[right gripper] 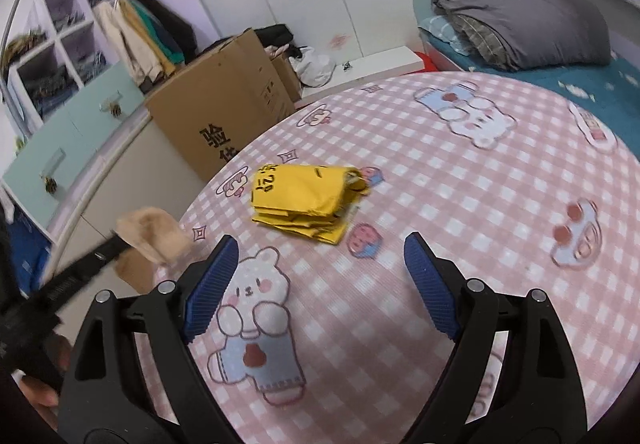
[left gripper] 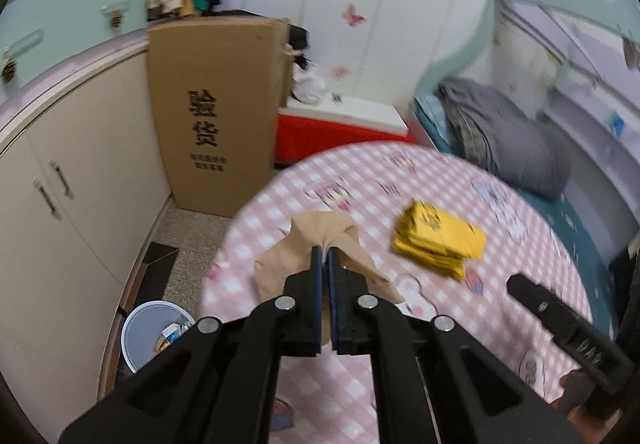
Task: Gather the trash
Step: 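Grasp the yellow plastic bag with the right tool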
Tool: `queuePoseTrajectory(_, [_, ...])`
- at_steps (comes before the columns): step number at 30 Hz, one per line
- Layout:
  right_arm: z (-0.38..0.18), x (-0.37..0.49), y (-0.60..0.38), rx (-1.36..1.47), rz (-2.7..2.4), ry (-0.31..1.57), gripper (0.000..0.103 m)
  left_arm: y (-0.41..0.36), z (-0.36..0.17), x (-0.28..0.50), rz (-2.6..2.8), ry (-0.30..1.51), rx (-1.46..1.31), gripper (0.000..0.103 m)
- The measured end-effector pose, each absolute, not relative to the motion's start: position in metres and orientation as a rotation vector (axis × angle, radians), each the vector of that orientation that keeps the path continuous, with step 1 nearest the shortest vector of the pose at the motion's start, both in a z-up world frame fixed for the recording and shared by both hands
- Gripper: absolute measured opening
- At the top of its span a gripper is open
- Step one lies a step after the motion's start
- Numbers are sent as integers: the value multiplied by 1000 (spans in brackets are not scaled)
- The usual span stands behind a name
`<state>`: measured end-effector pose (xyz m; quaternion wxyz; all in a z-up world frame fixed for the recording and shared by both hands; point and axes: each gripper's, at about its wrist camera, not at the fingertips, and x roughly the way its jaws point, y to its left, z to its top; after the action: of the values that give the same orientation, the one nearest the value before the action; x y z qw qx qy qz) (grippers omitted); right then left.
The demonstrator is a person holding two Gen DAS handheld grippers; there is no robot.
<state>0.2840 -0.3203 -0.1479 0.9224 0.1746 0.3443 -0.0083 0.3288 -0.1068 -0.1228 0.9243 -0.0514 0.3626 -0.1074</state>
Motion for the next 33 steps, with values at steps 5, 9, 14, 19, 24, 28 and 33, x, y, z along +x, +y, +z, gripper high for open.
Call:
queuePoseTrajectory(5, [-146, 319, -284, 62, -6, 751, 89, -92, -113, 339, -178, 717, -142, 3])
queuePoseTrajectory(9, [-153, 346, -274, -114, -20, 764, 89, -87, -114, 354, -131, 707, -151, 3])
queuePoseTrajectory(14, [-164, 373, -275, -211, 5, 791, 89, -80, -121, 367, -95, 726, -168, 3])
queuePoseTrajectory(19, [-181, 397, -284, -137, 119, 866, 89, -80, -130, 376, -84, 748, -168, 3])
queuePoseTrajectory(24, [-178, 389, -285, -89, 123, 845, 67, -82, -136, 376, -89, 764, -162, 3])
queuePoseTrajectory(28, [-160, 377, -282, -36, 116, 811, 27, -81, -137, 372, -92, 767, -156, 3])
queuePoseTrajectory(33, [-150, 360, -264, -37, 116, 793, 26, -72, -130, 358, -102, 765, -167, 3])
